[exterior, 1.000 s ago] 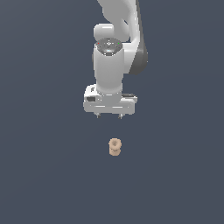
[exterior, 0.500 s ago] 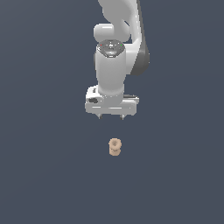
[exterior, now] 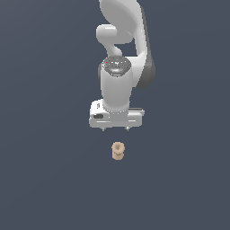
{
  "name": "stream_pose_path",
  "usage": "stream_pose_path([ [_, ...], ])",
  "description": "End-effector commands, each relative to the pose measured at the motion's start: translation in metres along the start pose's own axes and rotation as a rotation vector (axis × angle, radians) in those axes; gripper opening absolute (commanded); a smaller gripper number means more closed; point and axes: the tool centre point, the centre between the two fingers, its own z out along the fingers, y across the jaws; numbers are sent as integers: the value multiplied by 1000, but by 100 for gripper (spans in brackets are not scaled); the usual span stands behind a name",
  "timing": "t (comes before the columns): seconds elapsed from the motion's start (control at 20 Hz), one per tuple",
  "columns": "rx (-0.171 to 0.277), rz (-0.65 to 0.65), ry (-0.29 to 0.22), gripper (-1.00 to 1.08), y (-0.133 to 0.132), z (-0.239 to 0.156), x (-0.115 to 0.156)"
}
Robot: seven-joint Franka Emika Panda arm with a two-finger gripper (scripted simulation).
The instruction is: Pick up the object and move it to a goal position.
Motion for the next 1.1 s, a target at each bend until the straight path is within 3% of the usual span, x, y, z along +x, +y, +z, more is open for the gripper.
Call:
stream_pose_path([
  [0.0, 0, -31, -4, 100, -3, 11, 11],
  [0.5, 7, -126, -15, 100, -10, 47, 42],
  [1.05, 9, -142, -18, 100, -11, 58, 47],
])
